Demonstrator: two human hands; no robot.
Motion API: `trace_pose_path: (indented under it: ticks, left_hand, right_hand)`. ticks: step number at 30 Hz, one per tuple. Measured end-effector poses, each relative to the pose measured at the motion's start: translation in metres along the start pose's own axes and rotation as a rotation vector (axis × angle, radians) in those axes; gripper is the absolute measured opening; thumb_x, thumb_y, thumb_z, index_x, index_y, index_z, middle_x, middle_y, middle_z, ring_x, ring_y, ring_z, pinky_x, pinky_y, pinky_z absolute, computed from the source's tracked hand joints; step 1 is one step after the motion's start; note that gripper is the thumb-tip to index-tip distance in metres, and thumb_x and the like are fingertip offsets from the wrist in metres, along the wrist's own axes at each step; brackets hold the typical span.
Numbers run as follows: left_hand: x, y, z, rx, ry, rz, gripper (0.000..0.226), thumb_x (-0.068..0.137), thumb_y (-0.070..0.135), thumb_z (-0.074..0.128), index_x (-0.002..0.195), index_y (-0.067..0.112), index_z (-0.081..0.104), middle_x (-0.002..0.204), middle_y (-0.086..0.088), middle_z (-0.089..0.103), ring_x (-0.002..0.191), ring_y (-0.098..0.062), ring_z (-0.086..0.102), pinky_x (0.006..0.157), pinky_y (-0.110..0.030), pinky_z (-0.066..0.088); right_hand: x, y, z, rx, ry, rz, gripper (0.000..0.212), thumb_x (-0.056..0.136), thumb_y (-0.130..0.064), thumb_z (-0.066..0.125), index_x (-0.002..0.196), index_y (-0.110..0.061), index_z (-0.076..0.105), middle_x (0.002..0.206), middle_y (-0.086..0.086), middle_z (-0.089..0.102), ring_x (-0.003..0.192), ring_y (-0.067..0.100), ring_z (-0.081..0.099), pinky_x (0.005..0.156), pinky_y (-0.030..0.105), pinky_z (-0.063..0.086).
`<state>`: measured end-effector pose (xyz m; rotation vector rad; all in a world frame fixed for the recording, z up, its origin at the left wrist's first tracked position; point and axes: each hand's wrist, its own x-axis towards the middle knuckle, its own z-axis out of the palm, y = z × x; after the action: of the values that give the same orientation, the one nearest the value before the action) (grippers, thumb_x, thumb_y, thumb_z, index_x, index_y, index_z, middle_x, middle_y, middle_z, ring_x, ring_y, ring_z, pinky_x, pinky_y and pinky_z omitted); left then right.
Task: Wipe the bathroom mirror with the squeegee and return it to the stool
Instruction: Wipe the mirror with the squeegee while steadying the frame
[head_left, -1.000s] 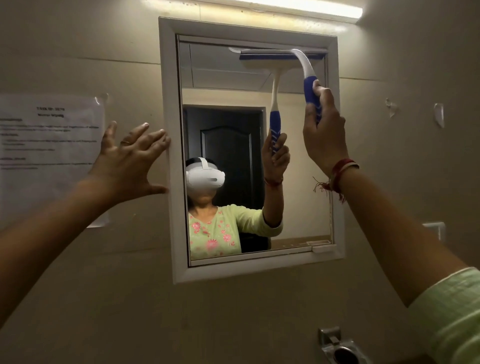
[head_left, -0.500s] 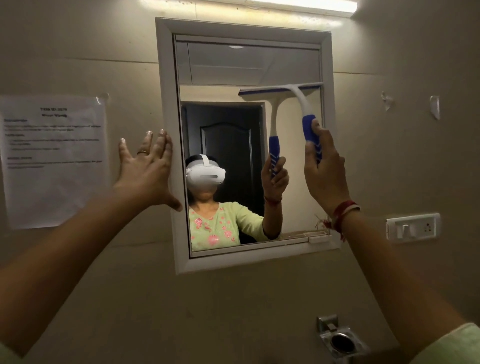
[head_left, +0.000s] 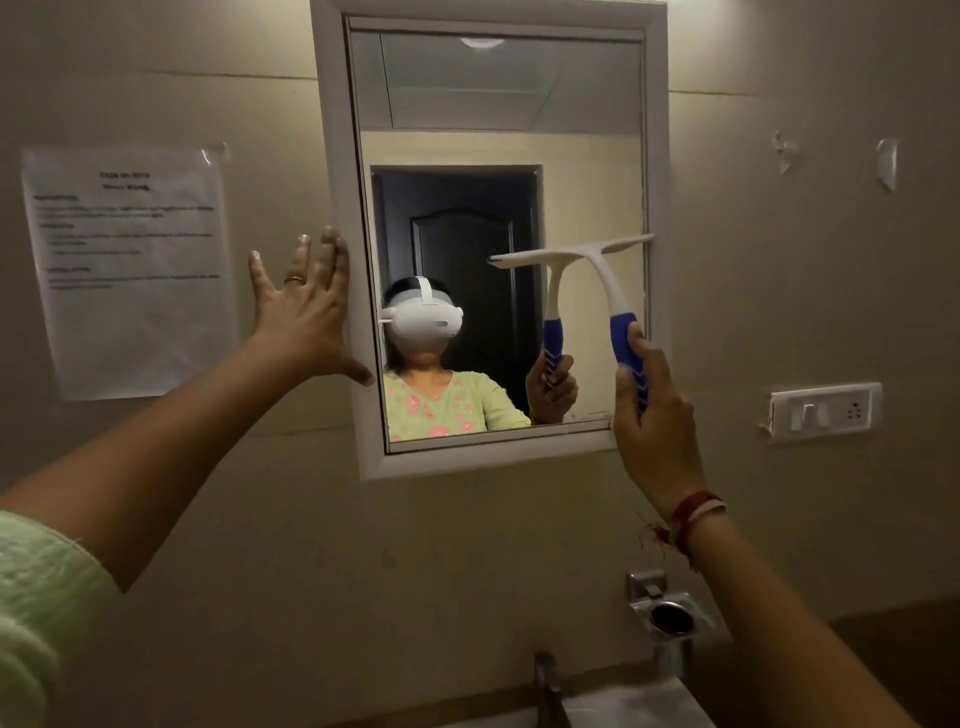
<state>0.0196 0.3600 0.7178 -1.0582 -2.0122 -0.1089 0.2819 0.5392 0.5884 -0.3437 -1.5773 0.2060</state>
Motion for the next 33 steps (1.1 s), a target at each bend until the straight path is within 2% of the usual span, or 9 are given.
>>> trace_pose_path:
  ticks: [3,6,8,11,13,21,27,30,33]
  left_hand:
    - [-0.001,0.002,0.001,-0.002,0.008,-0.013,0.151,0.044,0.077,0.068,0.136,0.011,-0.032,0.149,-0.007,-0.03,0.138,-0.028,-0.019,0.104,-0.065,-0.003]
    - [-0.001,0.006,0.001,-0.006,0.007,-0.027,0.15,0.045,0.075,0.069,0.136,0.01,-0.032,0.149,-0.008,-0.029,0.138,-0.028,-0.018,0.105,-0.065,-0.003]
    - [-0.001,0.008,0.001,-0.001,0.003,-0.032,0.151,0.045,0.075,0.069,0.135,0.009,-0.032,0.149,-0.009,-0.029,0.138,-0.028,-0.019,0.105,-0.064,-0.003]
    - [-0.002,0.007,-0.001,0.001,-0.008,-0.029,0.152,0.043,0.074,0.071,0.135,0.01,-0.032,0.149,-0.009,-0.029,0.138,-0.028,-0.02,0.104,-0.064,-0.004]
    - [-0.003,0.006,-0.002,0.01,-0.016,-0.029,0.154,0.042,0.072,0.073,0.135,0.01,-0.032,0.149,-0.009,-0.029,0.138,-0.028,-0.021,0.104,-0.065,-0.004]
    - [-0.007,0.013,-0.006,-0.014,-0.057,-0.06,0.154,0.042,0.065,0.078,0.135,0.01,-0.033,0.148,-0.009,-0.031,0.136,-0.029,-0.024,0.104,-0.065,-0.005]
    - [-0.009,0.014,-0.006,-0.072,-0.076,-0.069,0.156,0.042,0.06,0.081,0.134,0.011,-0.035,0.147,-0.008,-0.034,0.136,-0.029,-0.024,0.106,-0.064,-0.005]
    - [-0.009,0.017,-0.007,-0.064,-0.093,-0.081,0.155,0.043,0.058,0.081,0.133,0.009,-0.035,0.146,-0.01,-0.035,0.136,-0.03,-0.024,0.107,-0.063,-0.003]
    - [-0.01,0.021,-0.011,-0.052,-0.125,-0.1,0.154,0.046,0.056,0.081,0.133,0.007,-0.035,0.146,-0.012,-0.034,0.137,-0.032,-0.02,0.108,-0.063,0.0]
  right_hand:
    - [-0.024,0.006,-0.001,-0.005,-0.027,0.032,0.045,0.095,-0.027,0.037,0.139,-0.021,0.031,0.081,0.003,0.054,0.054,0.002,0.049,0.051,0.012,0.038]
    - [-0.047,0.012,-0.003,-0.01,-0.057,0.071,0.046,0.095,-0.025,0.039,0.139,-0.024,0.029,0.09,0.007,0.055,0.058,0.004,0.051,0.054,0.017,0.044]
    - [-0.061,0.015,-0.003,-0.019,-0.063,0.083,0.047,0.095,-0.022,0.04,0.139,-0.03,0.025,0.087,0.003,0.054,0.057,0.007,0.052,0.052,0.021,0.047]
    - [-0.082,0.017,-0.003,-0.031,-0.064,0.101,0.049,0.094,-0.022,0.039,0.137,-0.037,0.021,0.08,-0.004,0.05,0.054,0.009,0.052,0.049,0.02,0.045]
    - [-0.094,0.016,-0.003,-0.03,-0.076,0.121,0.048,0.094,-0.021,0.04,0.136,-0.037,0.021,0.075,-0.005,0.048,0.052,0.01,0.051,0.047,0.022,0.045]
    - [-0.126,0.014,-0.003,-0.011,-0.12,0.203,0.05,0.094,-0.012,0.043,0.135,-0.031,0.021,0.074,0.009,0.051,0.052,0.015,0.05,0.048,0.021,0.042]
    - [-0.142,0.016,-0.004,-0.027,-0.125,0.241,0.052,0.093,-0.013,0.044,0.136,-0.033,0.022,0.071,-0.002,0.047,0.052,0.01,0.048,0.048,0.015,0.037]
    - [-0.151,0.016,-0.004,-0.012,-0.144,0.279,0.05,0.093,-0.015,0.043,0.135,-0.034,0.022,0.066,-0.001,0.047,0.05,0.013,0.05,0.047,0.019,0.041]
    - [-0.156,0.014,-0.004,-0.002,-0.154,0.313,0.049,0.093,-0.013,0.043,0.137,-0.027,0.025,0.068,0.006,0.05,0.052,0.018,0.052,0.048,0.025,0.045]
